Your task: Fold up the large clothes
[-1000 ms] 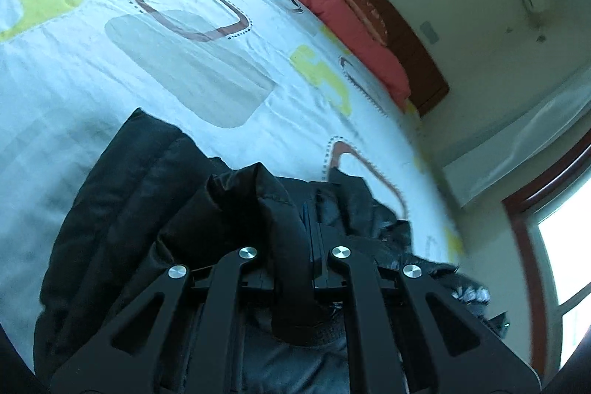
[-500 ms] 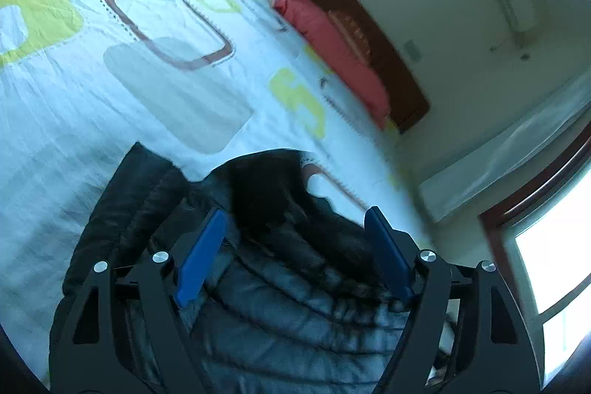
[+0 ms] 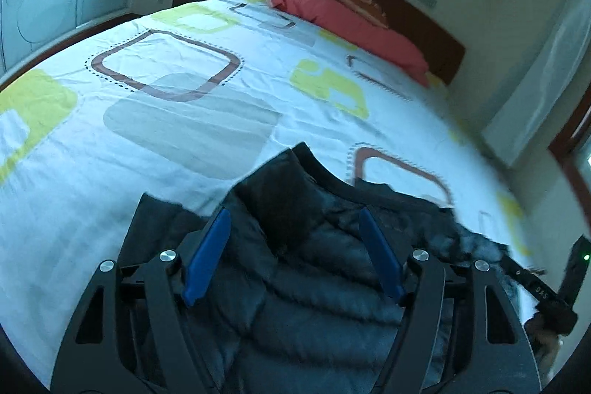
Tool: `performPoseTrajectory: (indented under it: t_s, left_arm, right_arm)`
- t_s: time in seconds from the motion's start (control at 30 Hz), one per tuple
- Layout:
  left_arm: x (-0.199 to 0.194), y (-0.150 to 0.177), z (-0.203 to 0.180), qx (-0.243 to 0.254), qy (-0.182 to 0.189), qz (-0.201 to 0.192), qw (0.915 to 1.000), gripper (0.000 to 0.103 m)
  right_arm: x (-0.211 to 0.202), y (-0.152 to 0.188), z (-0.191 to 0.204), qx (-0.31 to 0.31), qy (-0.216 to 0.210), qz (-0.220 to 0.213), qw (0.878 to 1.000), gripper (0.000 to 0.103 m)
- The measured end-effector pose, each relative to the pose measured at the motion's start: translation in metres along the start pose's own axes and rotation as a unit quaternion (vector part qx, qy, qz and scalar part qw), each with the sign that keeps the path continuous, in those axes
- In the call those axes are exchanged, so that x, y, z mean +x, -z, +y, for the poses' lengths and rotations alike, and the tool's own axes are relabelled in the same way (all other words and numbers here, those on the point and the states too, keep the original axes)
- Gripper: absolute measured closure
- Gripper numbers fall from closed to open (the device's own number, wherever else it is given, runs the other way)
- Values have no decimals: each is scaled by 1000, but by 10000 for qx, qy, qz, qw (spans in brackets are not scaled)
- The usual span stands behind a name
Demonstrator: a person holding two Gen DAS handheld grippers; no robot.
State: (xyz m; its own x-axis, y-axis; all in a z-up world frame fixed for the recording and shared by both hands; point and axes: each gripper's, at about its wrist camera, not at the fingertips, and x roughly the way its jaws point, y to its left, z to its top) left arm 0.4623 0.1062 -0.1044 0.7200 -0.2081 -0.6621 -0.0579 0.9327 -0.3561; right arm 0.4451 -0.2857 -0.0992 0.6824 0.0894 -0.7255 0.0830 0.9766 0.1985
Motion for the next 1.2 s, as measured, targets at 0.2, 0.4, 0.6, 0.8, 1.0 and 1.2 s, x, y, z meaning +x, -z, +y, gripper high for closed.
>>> performPoseTrajectory:
  t_s: [0.2,0.4,0.6,0.8,1.0,1.2]
  left_arm:
    - [57,4,16,-111,-374,635,9972,29]
    - [40,-3,12,-118,-400,554,9976,31]
    - [35,-4,28,-113,-430,567,9974,31]
    - [50,4,28,33,-644,648,9958,29]
    - [-12,10,30,-373,-417,215,9982,30]
    - [-54,53,1,-347,60,126,9993,30]
  right_arm:
    - [49,9,-16,41,207,562,9982,48]
    - [16,3,-23,44,219,376,9990,49]
    - [21,13,-59,314,381,458,9977,49]
    - [26,13,-54,264,426,440,9978,48]
    - [-29,20,-40,286,403,1,9988,48]
    - [-71,60,4,-12,172,-148,9997,48]
